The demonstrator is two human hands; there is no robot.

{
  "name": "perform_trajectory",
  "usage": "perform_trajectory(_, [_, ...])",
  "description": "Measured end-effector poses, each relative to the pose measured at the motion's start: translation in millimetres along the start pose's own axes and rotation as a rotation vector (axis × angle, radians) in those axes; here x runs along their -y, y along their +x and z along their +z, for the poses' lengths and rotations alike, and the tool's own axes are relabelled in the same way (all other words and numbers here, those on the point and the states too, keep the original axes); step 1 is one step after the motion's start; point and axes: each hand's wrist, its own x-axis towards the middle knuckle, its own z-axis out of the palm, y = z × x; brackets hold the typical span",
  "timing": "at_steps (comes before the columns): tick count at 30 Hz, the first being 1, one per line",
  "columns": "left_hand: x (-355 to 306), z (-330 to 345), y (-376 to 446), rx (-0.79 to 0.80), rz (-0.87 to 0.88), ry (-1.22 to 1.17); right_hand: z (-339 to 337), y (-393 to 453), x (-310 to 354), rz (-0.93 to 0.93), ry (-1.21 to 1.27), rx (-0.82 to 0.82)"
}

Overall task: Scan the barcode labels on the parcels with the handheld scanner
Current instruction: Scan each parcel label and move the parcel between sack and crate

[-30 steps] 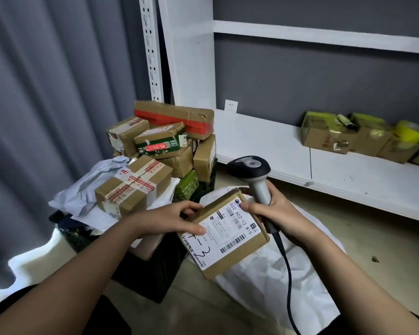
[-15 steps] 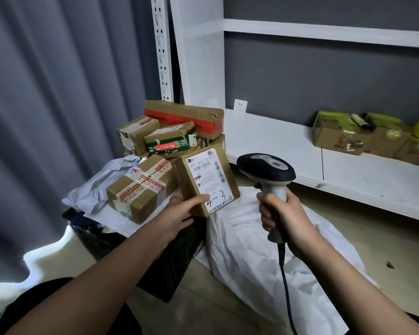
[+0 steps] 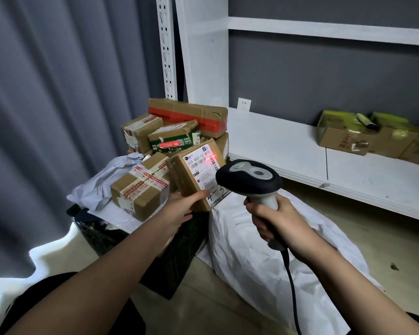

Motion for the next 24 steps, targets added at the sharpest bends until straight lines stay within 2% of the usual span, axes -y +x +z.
perform_trajectory(7, [0,-2,2,-0.005,-0.013,0.024,-3,-2,0,0.0,0.002,0.03])
perform_trajectory(11, [2,-1,4,0.0,-0.016,0.068,-4,-1,-1,0.001,0.014,-0.009])
perform_trajectory(16, [7,11,10,0.07,-0.095,0.157,-18,3,-3,-0.013,0.08,-0.2])
perform_trajectory(24, [39,58,19,0.171,-0.288,0.278,-87,1,-23,0.055,0.104,-0.491])
